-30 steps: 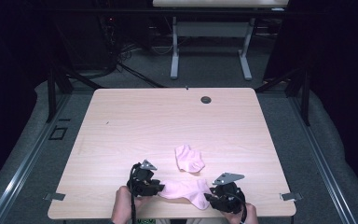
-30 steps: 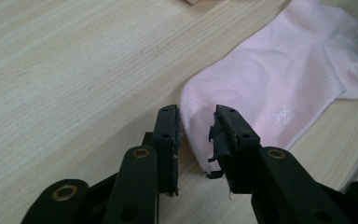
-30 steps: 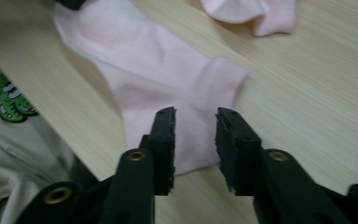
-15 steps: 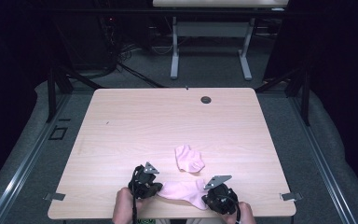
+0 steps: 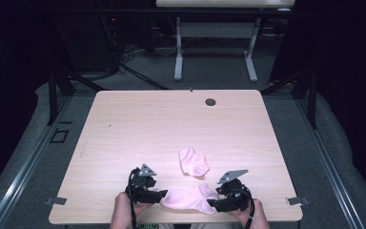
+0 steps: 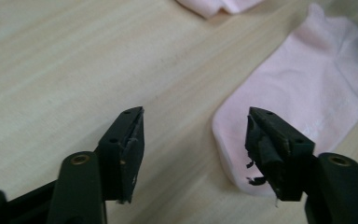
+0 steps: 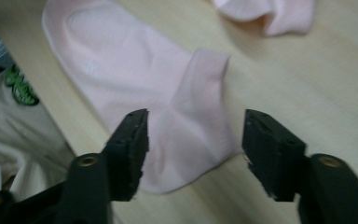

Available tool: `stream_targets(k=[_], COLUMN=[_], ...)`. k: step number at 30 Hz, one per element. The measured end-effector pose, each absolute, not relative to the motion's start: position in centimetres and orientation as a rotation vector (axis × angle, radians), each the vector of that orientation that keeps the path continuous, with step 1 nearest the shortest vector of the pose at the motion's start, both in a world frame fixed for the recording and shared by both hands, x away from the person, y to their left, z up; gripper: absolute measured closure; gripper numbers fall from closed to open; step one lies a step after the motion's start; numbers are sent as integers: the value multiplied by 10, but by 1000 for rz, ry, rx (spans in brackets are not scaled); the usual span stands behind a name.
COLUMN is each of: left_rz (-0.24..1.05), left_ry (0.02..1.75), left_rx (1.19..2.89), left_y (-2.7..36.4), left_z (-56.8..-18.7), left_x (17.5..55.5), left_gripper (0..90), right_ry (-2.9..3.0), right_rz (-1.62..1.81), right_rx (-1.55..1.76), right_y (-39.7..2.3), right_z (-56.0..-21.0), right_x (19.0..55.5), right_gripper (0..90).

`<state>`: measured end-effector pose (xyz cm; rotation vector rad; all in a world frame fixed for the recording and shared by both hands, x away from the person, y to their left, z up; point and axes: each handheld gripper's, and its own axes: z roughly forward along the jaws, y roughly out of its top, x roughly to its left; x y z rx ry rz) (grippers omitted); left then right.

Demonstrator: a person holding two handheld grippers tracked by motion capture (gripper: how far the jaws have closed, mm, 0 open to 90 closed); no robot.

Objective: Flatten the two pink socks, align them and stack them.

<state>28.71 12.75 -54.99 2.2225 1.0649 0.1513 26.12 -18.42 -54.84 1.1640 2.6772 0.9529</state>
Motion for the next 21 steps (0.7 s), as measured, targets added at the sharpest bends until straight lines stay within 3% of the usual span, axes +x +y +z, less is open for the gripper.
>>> stream_targets(k=[3,6,12,21], left_rz=[181,192,210,224], left_ry=[1061,1046,1008,926], left_rx=[2215,2221,2249,2321], left_y=[127,121,105,69], left_z=[-546,-544,-545,-553], left_x=[297,307,323,344], left_gripper=[285,236,230,308], right_ry=[2611,2548,2497,2545], right_rz=[952,943,927,816], right_rx=[1200,1209,1254,1324], right_y=[-186,-185,-178,-158], right_z=[-539,-529,-522,-544], right_x=[274,291,325,370], right_gripper=[279,250,314,471])
